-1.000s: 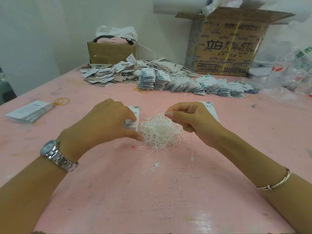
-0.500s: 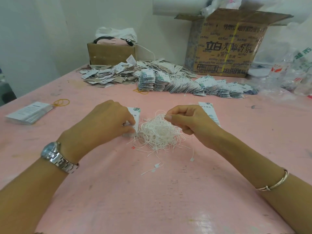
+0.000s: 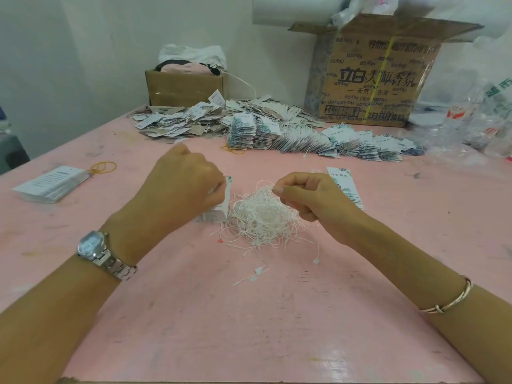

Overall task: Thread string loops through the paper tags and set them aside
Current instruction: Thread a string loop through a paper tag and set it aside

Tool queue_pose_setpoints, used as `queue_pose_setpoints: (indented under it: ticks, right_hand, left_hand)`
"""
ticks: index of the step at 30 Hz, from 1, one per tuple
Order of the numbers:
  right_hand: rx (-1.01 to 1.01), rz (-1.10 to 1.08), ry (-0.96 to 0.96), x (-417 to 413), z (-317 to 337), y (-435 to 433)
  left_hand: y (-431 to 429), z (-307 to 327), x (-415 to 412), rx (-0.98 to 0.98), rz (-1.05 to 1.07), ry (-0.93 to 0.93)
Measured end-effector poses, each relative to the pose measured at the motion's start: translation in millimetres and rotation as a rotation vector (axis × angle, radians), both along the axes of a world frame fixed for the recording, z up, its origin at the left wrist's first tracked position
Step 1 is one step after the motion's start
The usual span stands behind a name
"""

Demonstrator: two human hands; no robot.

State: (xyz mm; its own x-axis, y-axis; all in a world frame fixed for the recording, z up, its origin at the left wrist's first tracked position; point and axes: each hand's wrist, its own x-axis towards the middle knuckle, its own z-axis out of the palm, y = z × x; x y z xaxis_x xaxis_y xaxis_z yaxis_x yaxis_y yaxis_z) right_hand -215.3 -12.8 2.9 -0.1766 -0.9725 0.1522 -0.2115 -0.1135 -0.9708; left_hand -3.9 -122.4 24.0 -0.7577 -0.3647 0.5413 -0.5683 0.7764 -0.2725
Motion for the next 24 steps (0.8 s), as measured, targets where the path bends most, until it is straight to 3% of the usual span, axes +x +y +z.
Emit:
queue_pose_setpoints:
  ticks: [4, 6, 12, 16, 24]
  right_hand:
    - [0.0, 0.044, -0.013, 1, -3, 0]
    - [0.003, 0.06, -0.032, 1, -3, 0]
    - [-0.042, 0.077, -0.141, 4, -3, 0]
    - [-0.048, 0.072, -0.202, 3, -3, 1]
    - [-0.074, -0.096, -0.078, 4, -7, -1]
  left_hand:
    - [-5, 3, 6, -0.263, -0.13, 0.45]
    - [-6, 2, 6, -0.283, -0.188, 0.513]
    - [6, -12, -11, -0.371, -0.437, 0.448]
    - [14, -22, -20, -0.457, -0.478, 0.366]
    - [19, -32, -25, -0.452, -0.53, 0.292]
